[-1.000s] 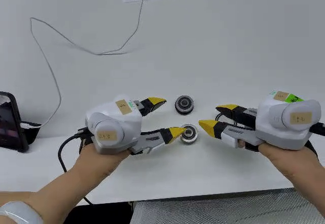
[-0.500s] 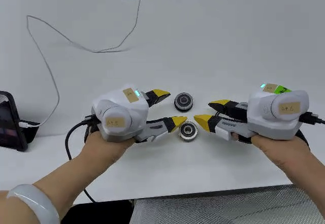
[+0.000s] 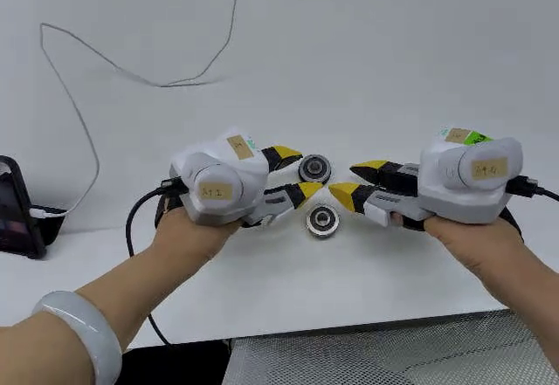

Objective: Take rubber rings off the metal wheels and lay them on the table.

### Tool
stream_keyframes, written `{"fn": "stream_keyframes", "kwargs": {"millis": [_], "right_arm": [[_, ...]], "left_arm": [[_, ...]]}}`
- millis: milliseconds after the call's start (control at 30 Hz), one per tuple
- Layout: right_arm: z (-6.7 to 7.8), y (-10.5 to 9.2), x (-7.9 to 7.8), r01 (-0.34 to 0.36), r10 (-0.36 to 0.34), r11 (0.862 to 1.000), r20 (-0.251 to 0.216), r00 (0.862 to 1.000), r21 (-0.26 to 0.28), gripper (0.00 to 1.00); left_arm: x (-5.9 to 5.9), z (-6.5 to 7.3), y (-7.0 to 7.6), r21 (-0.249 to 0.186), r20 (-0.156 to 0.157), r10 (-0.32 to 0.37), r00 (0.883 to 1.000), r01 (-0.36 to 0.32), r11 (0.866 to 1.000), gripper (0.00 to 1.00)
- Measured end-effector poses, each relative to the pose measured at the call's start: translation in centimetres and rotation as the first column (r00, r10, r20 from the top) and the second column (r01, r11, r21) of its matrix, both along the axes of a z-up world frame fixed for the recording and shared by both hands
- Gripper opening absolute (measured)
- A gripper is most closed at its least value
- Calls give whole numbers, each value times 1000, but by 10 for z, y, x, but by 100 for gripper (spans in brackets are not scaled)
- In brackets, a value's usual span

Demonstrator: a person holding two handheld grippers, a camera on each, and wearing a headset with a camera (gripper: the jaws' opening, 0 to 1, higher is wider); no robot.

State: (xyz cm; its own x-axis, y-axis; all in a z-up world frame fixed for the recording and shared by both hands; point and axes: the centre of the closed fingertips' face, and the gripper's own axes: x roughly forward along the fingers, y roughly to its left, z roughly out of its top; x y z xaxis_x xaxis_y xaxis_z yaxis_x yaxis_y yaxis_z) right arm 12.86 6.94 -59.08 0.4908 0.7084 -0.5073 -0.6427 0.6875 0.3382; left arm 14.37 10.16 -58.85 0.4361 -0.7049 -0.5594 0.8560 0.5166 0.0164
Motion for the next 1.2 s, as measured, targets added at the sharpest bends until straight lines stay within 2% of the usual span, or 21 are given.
{"fn": "stream_keyframes", "kwargs": {"millis": [633,1200], "right_arm": [[0,2,8,27,-27,999,-21,999,40,23],[0,3,8,38,-36,998,-32,999,56,22]], "left_arm": [[8,-10,-8,25,-16,5,1000,-5,1000,20],[8,-13,-9,41,-14,-11,1000,12,999,15]]}}
